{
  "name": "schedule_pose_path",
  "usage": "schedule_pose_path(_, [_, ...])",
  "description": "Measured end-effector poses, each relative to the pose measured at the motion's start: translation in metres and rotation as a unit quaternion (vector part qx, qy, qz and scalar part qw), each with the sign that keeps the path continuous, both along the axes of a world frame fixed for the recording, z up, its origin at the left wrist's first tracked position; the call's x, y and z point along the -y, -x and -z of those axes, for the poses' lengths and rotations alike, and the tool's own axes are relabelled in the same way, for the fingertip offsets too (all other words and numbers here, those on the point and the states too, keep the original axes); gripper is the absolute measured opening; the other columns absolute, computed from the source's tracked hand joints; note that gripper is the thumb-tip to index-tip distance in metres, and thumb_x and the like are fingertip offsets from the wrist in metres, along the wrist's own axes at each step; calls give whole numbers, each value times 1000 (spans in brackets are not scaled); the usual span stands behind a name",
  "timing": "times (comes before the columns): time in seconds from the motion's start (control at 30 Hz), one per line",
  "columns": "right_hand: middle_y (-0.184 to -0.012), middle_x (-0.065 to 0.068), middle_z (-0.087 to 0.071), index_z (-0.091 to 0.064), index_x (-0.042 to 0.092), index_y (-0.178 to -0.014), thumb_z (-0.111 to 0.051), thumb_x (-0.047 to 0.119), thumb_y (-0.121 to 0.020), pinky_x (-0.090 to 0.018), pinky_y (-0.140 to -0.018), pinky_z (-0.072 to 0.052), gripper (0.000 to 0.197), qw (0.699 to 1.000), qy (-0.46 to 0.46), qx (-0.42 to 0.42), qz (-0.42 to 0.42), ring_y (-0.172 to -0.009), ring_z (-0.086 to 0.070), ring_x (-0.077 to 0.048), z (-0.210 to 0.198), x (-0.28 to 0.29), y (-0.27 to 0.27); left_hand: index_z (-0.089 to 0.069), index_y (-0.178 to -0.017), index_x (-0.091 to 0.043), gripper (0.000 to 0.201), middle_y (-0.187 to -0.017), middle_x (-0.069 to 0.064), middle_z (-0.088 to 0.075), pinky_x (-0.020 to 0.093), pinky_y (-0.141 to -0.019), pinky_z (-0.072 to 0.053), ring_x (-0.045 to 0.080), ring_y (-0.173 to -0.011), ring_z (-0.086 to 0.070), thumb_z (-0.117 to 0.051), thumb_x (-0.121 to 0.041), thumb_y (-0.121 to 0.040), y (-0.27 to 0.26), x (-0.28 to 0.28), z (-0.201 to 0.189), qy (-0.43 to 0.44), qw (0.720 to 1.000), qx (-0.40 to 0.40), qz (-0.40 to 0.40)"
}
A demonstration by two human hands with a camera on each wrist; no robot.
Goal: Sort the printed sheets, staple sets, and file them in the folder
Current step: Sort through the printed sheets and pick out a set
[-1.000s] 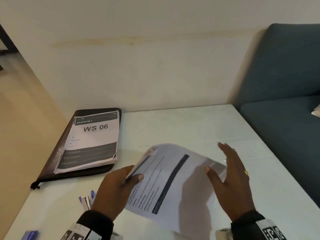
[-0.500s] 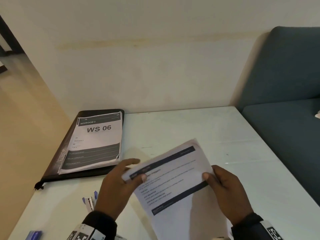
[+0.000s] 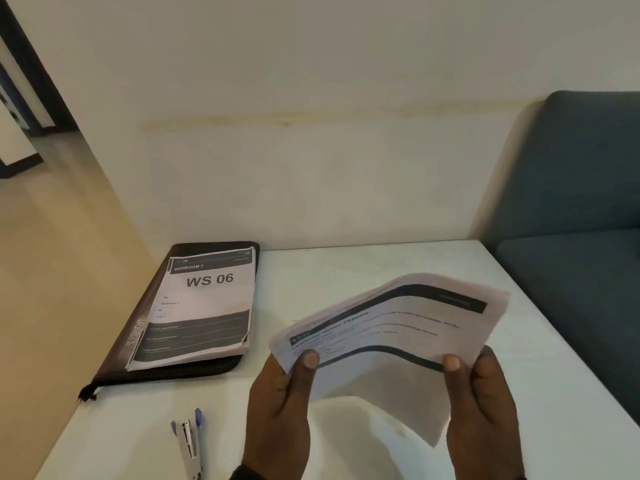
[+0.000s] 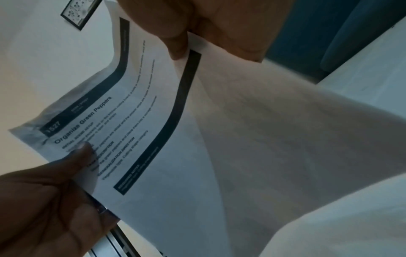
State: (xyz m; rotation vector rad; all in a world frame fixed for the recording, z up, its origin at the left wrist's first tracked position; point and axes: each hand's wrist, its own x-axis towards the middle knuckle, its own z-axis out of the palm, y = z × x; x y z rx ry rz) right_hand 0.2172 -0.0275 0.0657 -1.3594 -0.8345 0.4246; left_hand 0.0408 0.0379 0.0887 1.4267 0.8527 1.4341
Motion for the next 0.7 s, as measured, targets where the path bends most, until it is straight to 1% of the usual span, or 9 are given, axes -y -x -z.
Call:
schedule_pose_path(0.07, [-100,10,-67,-60,33,-102,-47,24,-94,-18,-67,-52,18,1000,5,-2,-5,-88,-63,-3,8,-1,1,-61,-110,-57,36,-115,-18,-68,17,-89,-48,4,-111,-61,-55,-30,-89,2,-2,5,-5,1000,-18,14])
schedule_pose_path(0.2, [-106,12,-66,-57,30,-116,-44,16,-98,-30,-79,-54,26,999,50,-9,-19,-95,-62,-3,26,-3,3,-59,-106,-63,42,-113,-20,-68,17,-88,-50,3,-109,-61,-49,-28,-85,1,-2,18,54,997,-26,43])
schedule_pose_path(0.3, [-104,14,-67,-57,31,-115,-43,13,-99,-14,-73,-52,28,999,27,-11,-13,-93,-62,0,21,-2,1,-66,-107,-48,33,-109,-18,-69,14,-82,-50,0,-103,-63,-51,-28,-86,0,-3,18,61,998,-5,25])
schedule_pose_path(0.33, [-104,13,-67,-57,30,-117,-42,14,-99,-14,-72,-52,28,1000,24,-13,-14,-94,-62,0,20,-2,0,-66,-109,-41,28,-109,-18,-69,13,-81,-50,0,-102,-63,-53,-27,-89,0,-4,19,63,998,7,22])
schedule_pose_path(0.43, [-114,9,-66,-55,26,-127,-43,17,-101,-26,-83,-54,29,998,54,-9,-36,-105,-62,-5,37,-4,-5,-59,-115,-31,27,-107,-17,-70,15,-79,-51,2,-102,-63,-52,-24,-91,0,-6,29,109,993,-4,39])
schedule_pose_path(0.5, [-123,16,-62,-51,30,-134,-46,19,-101,-26,-95,-47,35,995,93,5,-37,-116,-55,0,54,-5,-7,-58,-115,-34,29,-106,-18,-69,20,-77,-54,4,-100,-63,-49,-29,-87,0,-6,42,154,987,-28,48])
schedule_pose_path(0.53, [-123,23,-61,-50,35,-133,-47,17,-101,-25,-98,-43,36,993,112,5,-42,-115,-53,7,61,-5,-8,-58,-114,-35,29,-105,-19,-68,21,-77,-54,4,-99,-63,-48,-33,-87,0,-7,46,168,984,-44,49])
schedule_pose_path(0.6, [-113,32,-62,-53,41,-123,-45,12,-101,-23,-93,-41,37,987,151,-7,-61,-106,-54,15,67,-5,-9,-59,-115,-34,27,-105,-18,-69,24,-77,-55,6,-97,-64,-48,-33,-90,1,-8,55,190,979,-61,49])
schedule_pose_path(0.7, [-96,25,-67,-61,35,-105,-43,11,-101,-23,-78,-45,30,981,182,-13,-63,-91,-60,8,65,-3,-10,-60,-116,-29,23,-103,-13,-71,23,-69,-56,8,-91,-67,-48,-25,-96,3,-11,60,224,971,-71,48])
